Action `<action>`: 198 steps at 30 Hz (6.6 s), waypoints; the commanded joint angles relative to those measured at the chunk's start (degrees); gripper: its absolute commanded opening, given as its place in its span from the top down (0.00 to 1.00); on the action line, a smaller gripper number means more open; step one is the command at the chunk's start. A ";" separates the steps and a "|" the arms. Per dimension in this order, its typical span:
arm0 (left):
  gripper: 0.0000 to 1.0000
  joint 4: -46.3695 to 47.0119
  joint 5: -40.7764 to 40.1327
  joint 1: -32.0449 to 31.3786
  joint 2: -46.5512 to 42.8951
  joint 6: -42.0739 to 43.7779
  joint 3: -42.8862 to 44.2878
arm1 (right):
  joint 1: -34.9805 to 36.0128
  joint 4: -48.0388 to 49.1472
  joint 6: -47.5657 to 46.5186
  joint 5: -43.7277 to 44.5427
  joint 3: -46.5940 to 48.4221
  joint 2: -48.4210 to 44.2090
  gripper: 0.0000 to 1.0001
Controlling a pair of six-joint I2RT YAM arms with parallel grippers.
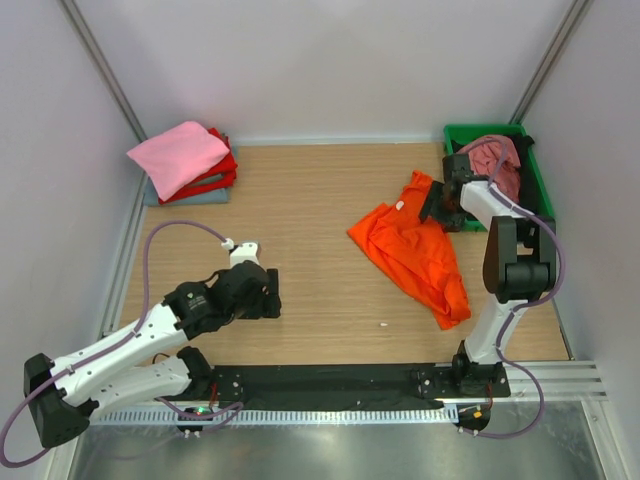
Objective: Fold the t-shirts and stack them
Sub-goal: Flatten the tshirt out
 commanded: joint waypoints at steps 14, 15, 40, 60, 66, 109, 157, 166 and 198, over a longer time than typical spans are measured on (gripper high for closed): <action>0.19 2.31 -1.52 0.06 0.80 -0.11 0.02 | 3.85 -3.12 1.05 -2.85 1.61 -6.51 0.98; 0.19 2.49 -1.52 0.06 0.80 -0.02 -0.07 | 6.21 -4.00 1.49 -2.94 2.58 -8.00 0.99; 0.16 -7.01 -2.41 0.15 -7.55 -2.04 9.24 | 13.65 -24.57 9.31 32.83 41.68 -24.96 0.99; 0.30 11.46 3.41 -8.64 46.04 3.23 27.51 | 4.21 -11.48 6.33 8.59 -5.76 -33.58 0.99; 0.14 13.64 -4.59 -8.20 51.69 2.18 29.20 | 4.30 -9.37 6.06 4.54 -10.24 -37.36 0.99; 0.45 -17.96 0.56 7.88 96.93 31.89 117.67 | 4.21 -9.55 3.34 0.76 -14.99 -40.18 0.99; 0.46 22.97 6.12 12.19 55.82 4.90 24.54 | 4.12 -12.45 1.76 0.67 -20.88 -45.28 0.99; 0.66 25.51 5.77 12.19 56.96 4.90 23.13 | 4.21 -11.74 1.58 0.58 -21.49 -44.14 0.99; 1.00 -15.79 5.94 11.66 -1.04 11.32 60.47 | 4.21 -39.68 13.35 -8.30 37.20 -57.23 0.99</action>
